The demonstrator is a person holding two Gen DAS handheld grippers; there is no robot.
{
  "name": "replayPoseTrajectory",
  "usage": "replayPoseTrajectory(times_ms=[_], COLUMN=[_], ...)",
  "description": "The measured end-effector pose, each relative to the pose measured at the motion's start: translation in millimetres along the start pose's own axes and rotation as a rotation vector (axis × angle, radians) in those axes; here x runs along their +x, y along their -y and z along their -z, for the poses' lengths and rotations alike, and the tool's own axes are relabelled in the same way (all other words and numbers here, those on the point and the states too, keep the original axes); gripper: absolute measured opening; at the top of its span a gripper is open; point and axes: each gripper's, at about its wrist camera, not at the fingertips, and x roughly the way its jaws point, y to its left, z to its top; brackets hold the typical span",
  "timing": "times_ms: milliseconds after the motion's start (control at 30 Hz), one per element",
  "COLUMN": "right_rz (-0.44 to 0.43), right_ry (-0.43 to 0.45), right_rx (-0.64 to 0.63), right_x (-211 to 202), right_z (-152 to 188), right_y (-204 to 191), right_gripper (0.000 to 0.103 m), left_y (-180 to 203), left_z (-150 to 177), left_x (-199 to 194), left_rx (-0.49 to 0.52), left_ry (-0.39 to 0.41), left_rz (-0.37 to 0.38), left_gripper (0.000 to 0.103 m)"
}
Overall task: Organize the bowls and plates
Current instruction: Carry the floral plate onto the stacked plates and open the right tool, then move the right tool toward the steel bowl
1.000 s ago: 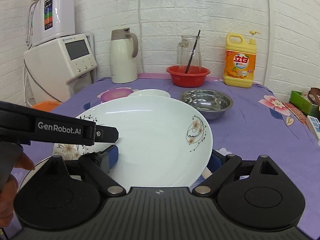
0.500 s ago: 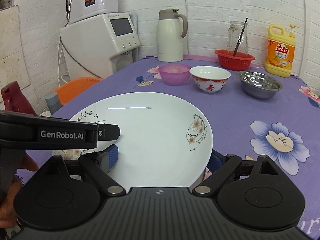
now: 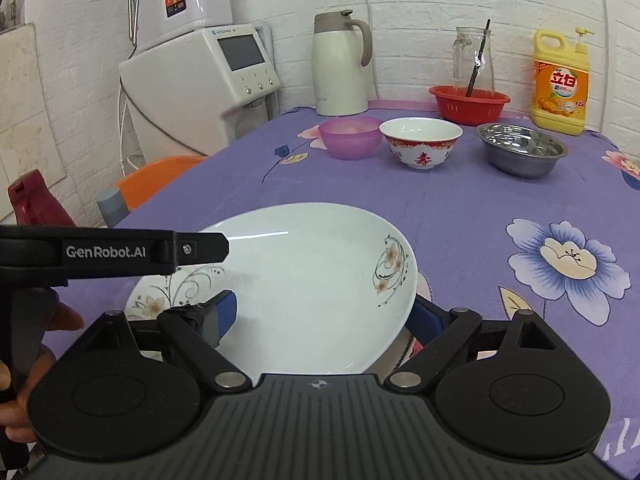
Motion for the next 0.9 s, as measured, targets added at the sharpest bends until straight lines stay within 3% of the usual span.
replayPoseTrajectory(times_ms=[267, 467, 733, 900], right_rz=[0.009, 0.025, 0.054, 0.121], right_ry=[-0.063, 0.018, 0.028, 0.047], right_rx=[-0.037, 0.042, 0.146, 0.222], right_x=[11, -4, -9, -16], right_z=[4, -3, -3, -3], right_y=[2, 25, 62, 97], right_gripper=[0.103, 0.103, 0.103, 0.103], left_y=[13, 24, 48, 66], left_z=[-13, -15, -25, -28], left_x=[1, 3, 15, 26], left_rx=[0.005, 0.013, 0.015, 0.018], left_ry=[0.016, 0.013, -0.023, -0.054], left_rz=[0.018, 0.038, 0.079, 0.102], left_gripper=[0.067, 0.069, 0.074, 0.074])
